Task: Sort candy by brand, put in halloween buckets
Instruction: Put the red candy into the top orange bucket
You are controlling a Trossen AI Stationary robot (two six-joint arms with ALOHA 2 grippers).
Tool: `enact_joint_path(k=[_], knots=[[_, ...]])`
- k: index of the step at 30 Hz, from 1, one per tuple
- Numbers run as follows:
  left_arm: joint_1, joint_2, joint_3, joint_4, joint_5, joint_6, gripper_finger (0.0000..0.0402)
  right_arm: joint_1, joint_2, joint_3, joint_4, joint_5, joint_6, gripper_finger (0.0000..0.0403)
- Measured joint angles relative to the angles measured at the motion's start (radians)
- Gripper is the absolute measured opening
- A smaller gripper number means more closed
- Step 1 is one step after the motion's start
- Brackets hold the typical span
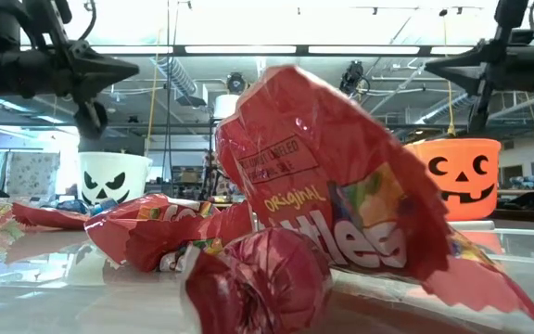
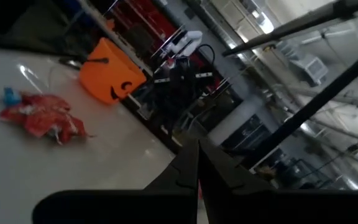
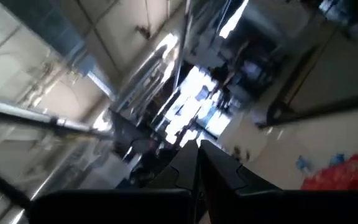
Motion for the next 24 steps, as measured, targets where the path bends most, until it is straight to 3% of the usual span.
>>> enact_joint_path(k=[3,8,14,19,24], knots=[[0.000,0.037,0.000,0.058,-0.056,-0.021,0.0017,0.003,0.089,0.023,-0.013,-0.096,0.076,0.0027],[0.000,0.106,0.040,0.097,-0.151,0.094,0.0017,0.020,0.294,0.178,0.016,-0.130,0.056,0.0027],[0.000,0.195,0.141,0.098,-0.158,0.115,0.0017,0.015,0.607,0.478,0.018,-0.183,-0.215,0.0027],[0.003,0.255,0.252,0.066,-0.158,0.194,0.0017,-0.022,0.858,0.693,-0.004,-0.145,-0.535,0.0026],[0.034,0.311,0.403,-0.242,-0.070,0.241,0.0018,-0.156,1.148,0.918,-0.424,-0.105,-0.495,0.0019]])
